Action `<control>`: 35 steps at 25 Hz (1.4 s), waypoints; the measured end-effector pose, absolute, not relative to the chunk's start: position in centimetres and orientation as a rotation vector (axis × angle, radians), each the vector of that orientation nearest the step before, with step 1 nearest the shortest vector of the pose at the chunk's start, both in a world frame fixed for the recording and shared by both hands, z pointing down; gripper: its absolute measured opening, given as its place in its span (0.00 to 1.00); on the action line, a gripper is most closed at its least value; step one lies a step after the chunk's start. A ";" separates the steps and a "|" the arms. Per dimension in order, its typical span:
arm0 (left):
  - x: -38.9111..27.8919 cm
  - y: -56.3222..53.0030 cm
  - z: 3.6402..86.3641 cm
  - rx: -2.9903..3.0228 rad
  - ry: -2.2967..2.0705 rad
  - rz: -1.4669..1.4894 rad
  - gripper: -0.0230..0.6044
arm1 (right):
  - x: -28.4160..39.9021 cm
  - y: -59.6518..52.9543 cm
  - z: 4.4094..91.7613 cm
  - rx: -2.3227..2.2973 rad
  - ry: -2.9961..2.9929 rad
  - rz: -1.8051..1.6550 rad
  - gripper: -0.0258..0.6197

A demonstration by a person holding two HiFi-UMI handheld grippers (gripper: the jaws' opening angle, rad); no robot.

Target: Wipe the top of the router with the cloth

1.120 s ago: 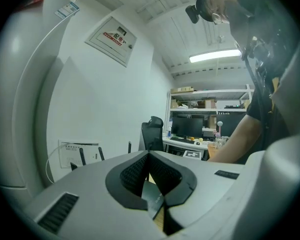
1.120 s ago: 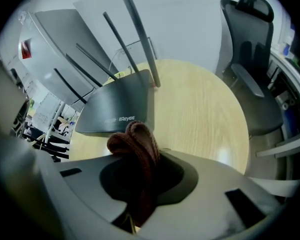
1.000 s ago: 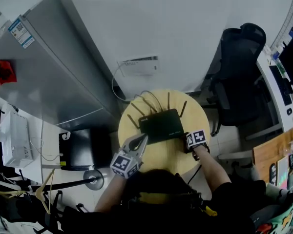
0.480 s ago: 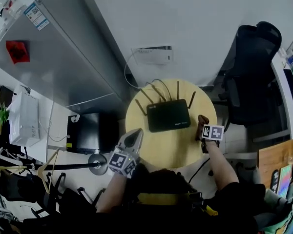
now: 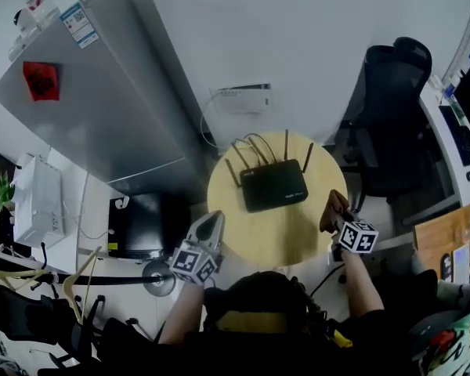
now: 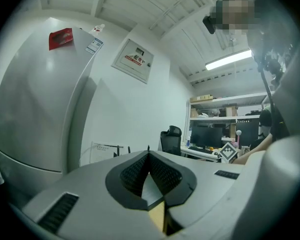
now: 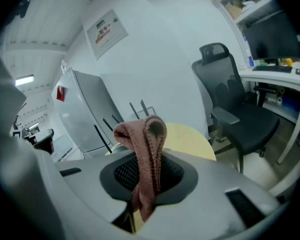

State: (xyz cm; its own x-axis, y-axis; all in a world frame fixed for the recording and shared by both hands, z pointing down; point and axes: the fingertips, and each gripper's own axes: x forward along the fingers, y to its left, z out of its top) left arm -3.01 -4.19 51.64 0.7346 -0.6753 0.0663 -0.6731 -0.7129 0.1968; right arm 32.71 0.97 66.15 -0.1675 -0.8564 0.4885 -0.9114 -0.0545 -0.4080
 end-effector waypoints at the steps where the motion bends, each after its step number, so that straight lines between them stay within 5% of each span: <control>1: -3.6 -3.9 51.3 2.747 -1.061 -0.021 0.03 | 32.2 1.6 64.7 2.008 -2.116 0.956 0.13; 7: -9.2 -1.8 48.4 2.806 -1.018 -0.106 0.03 | 25.7 5.6 54.8 2.137 -2.279 0.490 0.13; 20: -14.6 9.7 47.4 2.930 -0.838 -0.105 0.03 | 14.6 22.3 46.6 2.336 -2.322 0.210 0.13; 35: -13.3 15.7 46.0 2.834 -1.088 -0.216 0.03 | 18.5 26.9 45.0 2.305 -2.434 0.128 0.13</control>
State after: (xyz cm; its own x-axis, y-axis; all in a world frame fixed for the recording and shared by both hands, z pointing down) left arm -13.31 15.67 45.97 0.7351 -0.6710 -0.0964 -0.6571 -0.7403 0.1422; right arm 18.51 26.85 44.98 -0.0439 -0.9939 -0.1012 -0.9778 0.0635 -0.1996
